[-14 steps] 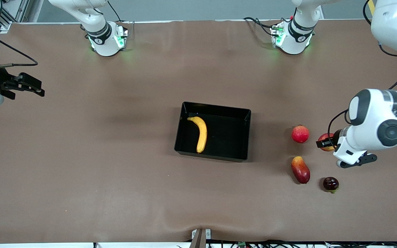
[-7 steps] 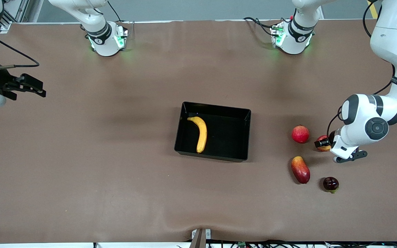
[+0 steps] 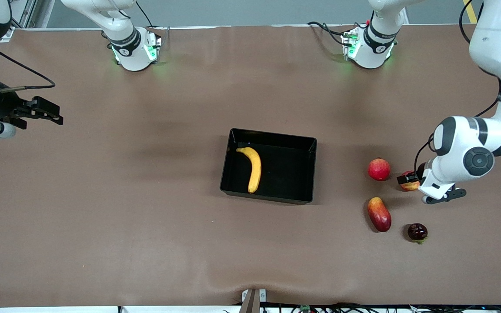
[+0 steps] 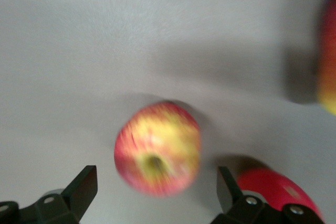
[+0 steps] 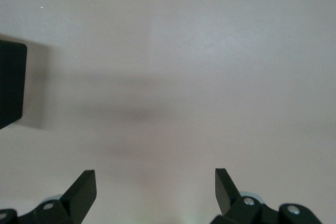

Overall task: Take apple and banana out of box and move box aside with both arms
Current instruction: 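Open the left gripper and lift it off the apple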

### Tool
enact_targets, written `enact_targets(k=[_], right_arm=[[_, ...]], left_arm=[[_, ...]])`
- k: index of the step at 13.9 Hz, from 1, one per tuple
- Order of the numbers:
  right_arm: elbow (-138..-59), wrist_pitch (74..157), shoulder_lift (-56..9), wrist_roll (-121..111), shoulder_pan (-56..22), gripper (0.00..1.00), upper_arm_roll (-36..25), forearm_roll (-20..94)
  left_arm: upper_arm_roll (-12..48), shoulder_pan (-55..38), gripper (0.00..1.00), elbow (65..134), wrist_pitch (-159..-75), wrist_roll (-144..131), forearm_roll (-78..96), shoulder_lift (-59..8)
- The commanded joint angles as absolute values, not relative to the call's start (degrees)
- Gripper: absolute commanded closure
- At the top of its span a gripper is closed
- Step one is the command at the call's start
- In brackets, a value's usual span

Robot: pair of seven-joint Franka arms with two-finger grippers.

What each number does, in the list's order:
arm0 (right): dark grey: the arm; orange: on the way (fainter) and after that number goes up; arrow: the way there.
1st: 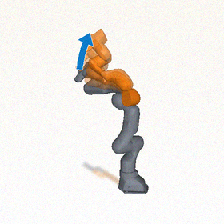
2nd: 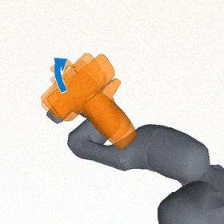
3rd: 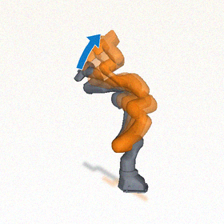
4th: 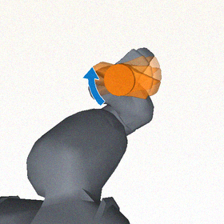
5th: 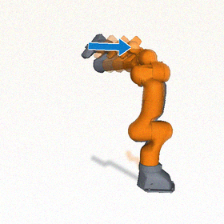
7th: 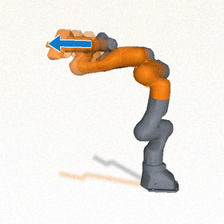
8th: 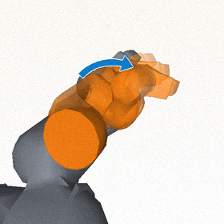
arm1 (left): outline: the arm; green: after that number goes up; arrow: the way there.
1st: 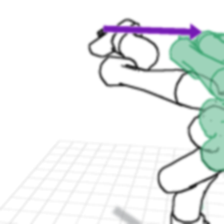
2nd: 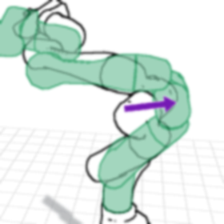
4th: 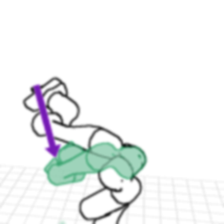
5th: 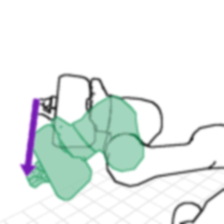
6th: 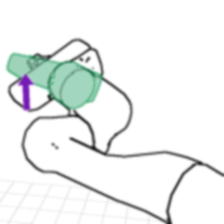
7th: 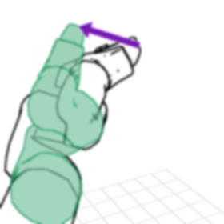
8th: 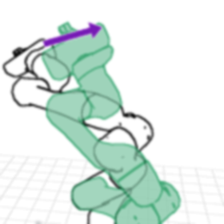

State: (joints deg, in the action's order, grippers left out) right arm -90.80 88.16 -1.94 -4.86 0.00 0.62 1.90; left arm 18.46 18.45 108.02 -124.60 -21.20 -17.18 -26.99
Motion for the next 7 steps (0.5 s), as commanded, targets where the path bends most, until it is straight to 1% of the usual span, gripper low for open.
enact_targets(k=[1, 3, 5, 7], right_arm=[[-89.9, 88.0, -2.3, -5.1, -0.3, 0.00, 0.4, 1.9], [-89.8, 88.2, -2.7, -4.6, -0.3, 0.00, 0.4, 2.4], [-89.6, 89.7, -3.9, -4.5, -0.3, 0.00, 0.4, 3.6], [-89.5, 91.3, -5.0, -3.4, -0.4, 0.00, 0.4, 4.7]], left_arm=[[24.8, 18.4, 0.00, 106.1, -115.6, -24.1, -17.3, -20.7], [31.7, 18.2, 0.00, 102.5, -111.5, -28.5, -17.3, -20.7], [38.5, 16.8, 0.00, 101.3, -111.4, -34.9, -17.6, -22.1], [39.5, 10.1, 0.00, 97.3, -112.1, -41.4, -18.3, -26.5]])
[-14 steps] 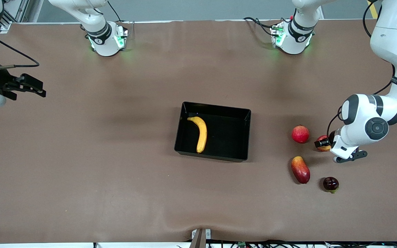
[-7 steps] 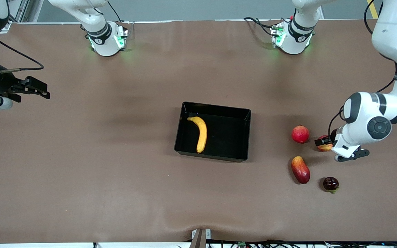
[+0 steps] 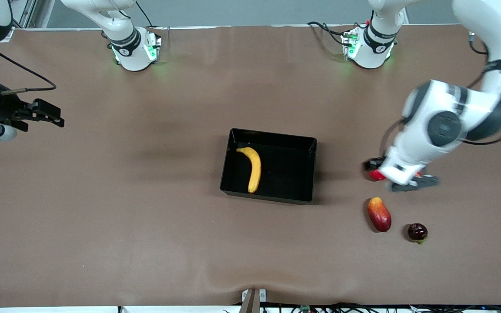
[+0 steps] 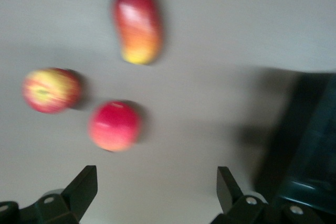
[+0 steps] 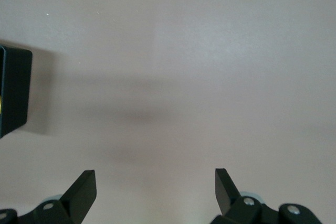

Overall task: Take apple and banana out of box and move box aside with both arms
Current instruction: 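Reach the left gripper into the box and grasp the banana, then lift the banana with the left gripper while the right gripper reaches the box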

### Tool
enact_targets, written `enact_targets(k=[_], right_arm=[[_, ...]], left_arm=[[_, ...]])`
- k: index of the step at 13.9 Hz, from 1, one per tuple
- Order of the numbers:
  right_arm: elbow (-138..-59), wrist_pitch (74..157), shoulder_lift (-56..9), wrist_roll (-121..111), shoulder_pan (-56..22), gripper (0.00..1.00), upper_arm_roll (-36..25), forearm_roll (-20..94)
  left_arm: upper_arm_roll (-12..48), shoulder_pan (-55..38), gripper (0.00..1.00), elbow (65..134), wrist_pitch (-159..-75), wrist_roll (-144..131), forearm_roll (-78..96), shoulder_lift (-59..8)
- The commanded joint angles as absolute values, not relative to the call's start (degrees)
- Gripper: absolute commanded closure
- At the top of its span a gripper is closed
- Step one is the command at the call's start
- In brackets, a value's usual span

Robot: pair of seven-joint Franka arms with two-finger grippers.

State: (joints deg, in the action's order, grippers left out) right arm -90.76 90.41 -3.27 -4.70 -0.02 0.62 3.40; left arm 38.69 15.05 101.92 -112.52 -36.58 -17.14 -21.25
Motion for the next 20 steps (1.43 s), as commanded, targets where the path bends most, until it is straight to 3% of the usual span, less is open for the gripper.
enact_targets(k=[1, 7, 13, 17, 18, 19, 20], right_arm=[[-89.0, 92.0, -5.2, -0.6, -0.4, 0.00, 0.4, 5.7], [-85.9, 94.4, -9.4, 15.3, -4.2, 0.00, 0.4, 5.3], [-84.7, 94.4, -13.2, 19.4, -6.8, 0.00, 0.4, 5.6], [-84.7, 94.4, -17.1, 19.6, -9.8, 0.00, 0.4, 5.1], [-84.7, 94.3, -18.5, 18.7, -10.3, 0.00, 0.4, 5.2], [-84.7, 94.7, -20.1, 18.7, -9.9, 0.00, 0.4, 5.9], [-84.7, 95.4, -22.0, 18.5, -10.4, 0.00, 0.4, 5.9]], left_arm=[[39.3, 6.3, 0.00, 95.1, -112.1, -43.7, -18.4, -28.8], [38.3, -6.1, 0.00, 91.8, -126.6, -45.7, -25.2, -40.9], [24.5, -24.2, 0.00, 82.2, -128.3, -54.5, -24.6, -48.9], [23.6, -26.5, 0.01, 81.3, -134.6, -56.9, -24.7, -52.5], [23.6, -26.9, 0.13, 81.4, -135.1, -57.0, -24.9, -52.8], [23.6, -27.0, 0.32, 81.4, -135.1, -57.0, -25.0, -53.4], [23.6, -27.3, 0.58, 81.5, -135.1, -57.0, -25.1, -53.5]])
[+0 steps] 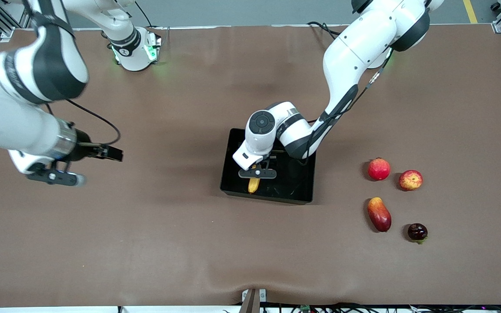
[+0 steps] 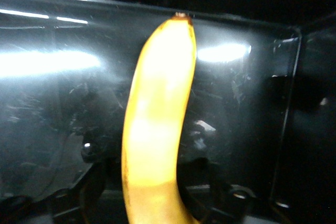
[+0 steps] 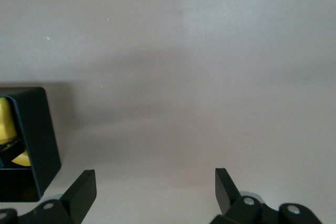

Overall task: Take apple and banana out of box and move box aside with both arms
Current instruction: 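Lift the banana with the left gripper while the right gripper reaches the box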

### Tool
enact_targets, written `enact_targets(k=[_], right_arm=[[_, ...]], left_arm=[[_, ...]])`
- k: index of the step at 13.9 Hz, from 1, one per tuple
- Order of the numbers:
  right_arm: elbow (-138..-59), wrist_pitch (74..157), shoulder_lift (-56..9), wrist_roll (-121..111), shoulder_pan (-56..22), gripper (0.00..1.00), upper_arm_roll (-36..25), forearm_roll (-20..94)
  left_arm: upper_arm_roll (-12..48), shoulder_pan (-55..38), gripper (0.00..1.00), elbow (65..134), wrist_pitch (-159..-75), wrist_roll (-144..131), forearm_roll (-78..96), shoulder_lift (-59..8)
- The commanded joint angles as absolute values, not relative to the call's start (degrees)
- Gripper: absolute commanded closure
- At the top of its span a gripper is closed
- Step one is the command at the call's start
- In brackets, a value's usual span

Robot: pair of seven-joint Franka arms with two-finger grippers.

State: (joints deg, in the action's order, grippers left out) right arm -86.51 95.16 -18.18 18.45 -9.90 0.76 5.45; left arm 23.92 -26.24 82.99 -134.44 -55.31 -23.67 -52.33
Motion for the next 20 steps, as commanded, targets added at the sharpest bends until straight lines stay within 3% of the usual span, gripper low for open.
enact_targets(k=[1, 3, 6, 11, 20], right_arm=[[-84.7, 96.6, -23.4, 18.5, -11.3, 0.00, 0.4, 5.8], [-84.9, 97.8, -24.2, 18.3, -12.6, 0.00, 0.4, 6.1], [-84.9, 103.4, -25.8, 18.4, -13.8, 0.00, 1.6, 11.2], [-85.3, 111.6, -29.2, 19.2, -17.7, 0.00, 1.5, 11.5], [-85.2, 116.7, -32.3, 19.4, -24.2, 0.00, 1.4, 10.0]], left_arm=[[23.6, -27.3, 0.76, 81.6, -135.1, -57.0, -25.1, -53.6], [23.5, -27.4, 1.00, 81.6, -135.1, -56.8, -25.2, -53.6], [22.2, -28.6, 1.00, 81.2, -134.3, -56.6, -25.2, -51.7], [21.0, -25.9, 1.00, 80.3, -129.0, -55.6, -25.3, -43.0], [22.3, -9.3, 1.00, 80.4, -115.5, -41.2, -16.4, -27.2]])
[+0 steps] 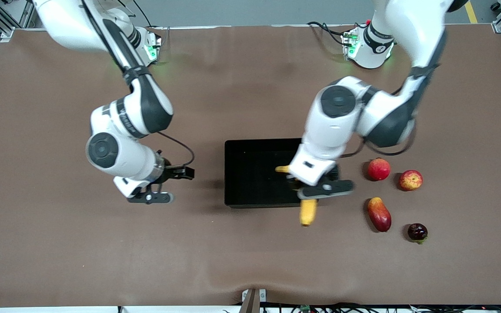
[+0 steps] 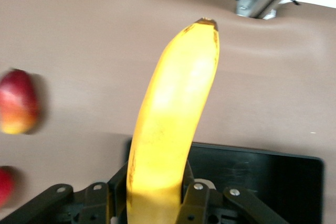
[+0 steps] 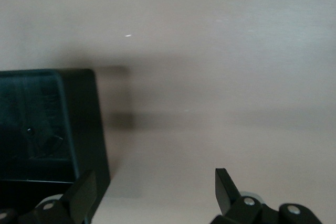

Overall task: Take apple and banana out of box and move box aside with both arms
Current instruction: 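Lift the banana with the left gripper while the right gripper reaches the box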

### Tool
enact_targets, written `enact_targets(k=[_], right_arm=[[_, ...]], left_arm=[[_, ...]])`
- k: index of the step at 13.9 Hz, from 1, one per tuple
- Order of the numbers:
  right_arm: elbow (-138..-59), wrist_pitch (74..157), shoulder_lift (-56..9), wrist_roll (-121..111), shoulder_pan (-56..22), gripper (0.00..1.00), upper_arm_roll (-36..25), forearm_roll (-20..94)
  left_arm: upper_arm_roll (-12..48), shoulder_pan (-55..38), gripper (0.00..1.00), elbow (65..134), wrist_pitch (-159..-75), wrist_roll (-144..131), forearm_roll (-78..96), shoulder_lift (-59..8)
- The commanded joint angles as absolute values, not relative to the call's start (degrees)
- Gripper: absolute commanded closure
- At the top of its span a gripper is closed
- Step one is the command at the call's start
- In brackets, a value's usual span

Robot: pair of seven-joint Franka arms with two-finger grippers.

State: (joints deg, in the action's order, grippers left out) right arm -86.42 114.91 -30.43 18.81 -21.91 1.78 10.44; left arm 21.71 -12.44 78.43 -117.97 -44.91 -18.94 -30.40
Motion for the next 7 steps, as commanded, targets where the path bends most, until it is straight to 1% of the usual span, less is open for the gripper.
enact_targets(k=[1, 3, 7], right_arm=[[-85.2, 118.6, -33.0, 19.3, -25.3, 0.00, 1.4, 9.5], [-84.8, 122.2, -35.1, 19.3, -27.8, 0.00, 1.4, 8.4], [-84.7, 129.2, -38.8, 20.3, -31.5, 0.00, 1.2, 7.0]], left_arm=[[22.2, -7.1, 1.00, 80.4, -114.4, -39.3, -14.7, -26.3], [22.2, -3.4, 1.00, 80.6, -112.4, -35.7, -12.3, -25.1], [22.2, 1.4, 1.00, 80.8, -107.8, -32.4, -11.6, -23.7]])
